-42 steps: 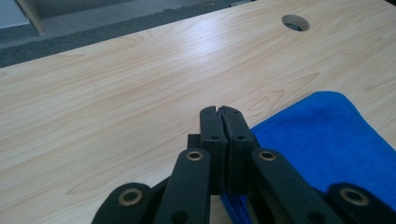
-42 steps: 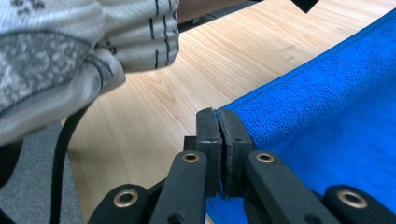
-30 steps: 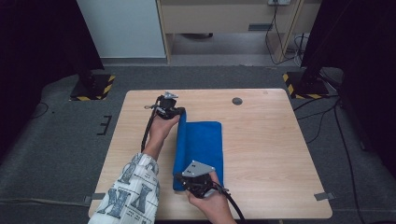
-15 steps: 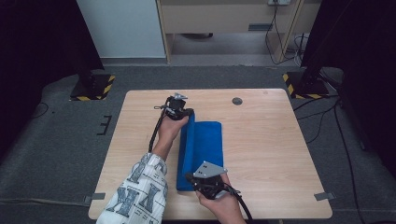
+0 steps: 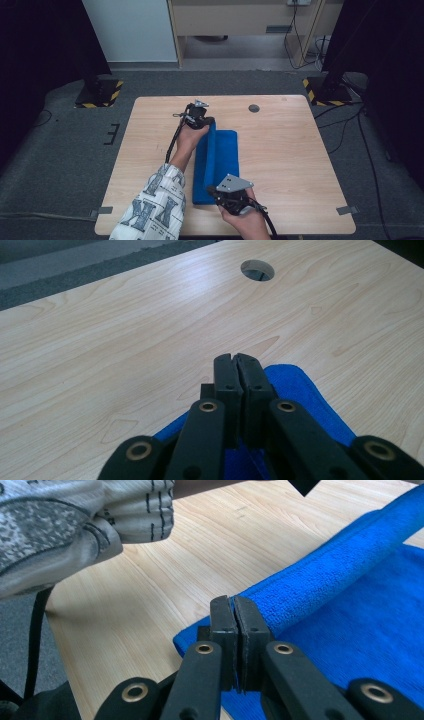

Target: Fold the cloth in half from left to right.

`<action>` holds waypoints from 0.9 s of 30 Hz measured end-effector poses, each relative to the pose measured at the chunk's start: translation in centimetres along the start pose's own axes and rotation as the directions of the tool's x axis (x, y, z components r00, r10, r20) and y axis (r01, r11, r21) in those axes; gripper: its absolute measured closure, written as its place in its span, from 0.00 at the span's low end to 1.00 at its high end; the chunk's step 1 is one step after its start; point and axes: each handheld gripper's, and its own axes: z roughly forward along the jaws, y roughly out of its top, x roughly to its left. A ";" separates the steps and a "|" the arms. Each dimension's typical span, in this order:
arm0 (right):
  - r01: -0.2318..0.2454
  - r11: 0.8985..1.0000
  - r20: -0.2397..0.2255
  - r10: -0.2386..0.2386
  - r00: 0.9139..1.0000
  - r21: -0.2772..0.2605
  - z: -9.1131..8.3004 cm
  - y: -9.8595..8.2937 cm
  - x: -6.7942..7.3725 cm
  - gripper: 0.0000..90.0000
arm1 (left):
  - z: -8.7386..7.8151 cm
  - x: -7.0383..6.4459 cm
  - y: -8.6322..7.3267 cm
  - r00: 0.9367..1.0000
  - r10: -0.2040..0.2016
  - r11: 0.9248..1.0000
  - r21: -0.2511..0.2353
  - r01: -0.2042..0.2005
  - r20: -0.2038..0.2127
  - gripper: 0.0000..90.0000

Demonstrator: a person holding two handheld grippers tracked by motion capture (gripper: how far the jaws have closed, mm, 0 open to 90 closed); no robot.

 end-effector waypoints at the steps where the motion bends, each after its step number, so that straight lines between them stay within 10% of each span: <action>1: 0.000 1.000 0.003 0.000 1.000 0.002 -0.1 -0.1 -0.1 0.98 | 0.1 0.0 0.0 1.000 0.000 1.000 0.002 0.000 0.001 0.98; 27: -0.037 0.998 0.039 0.035 0.999 0.041 -0.8 -3.0 -2.4 0.98 | 3.4 -2.0 0.1 1.000 0.017 0.999 0.042 -0.017 0.004 0.98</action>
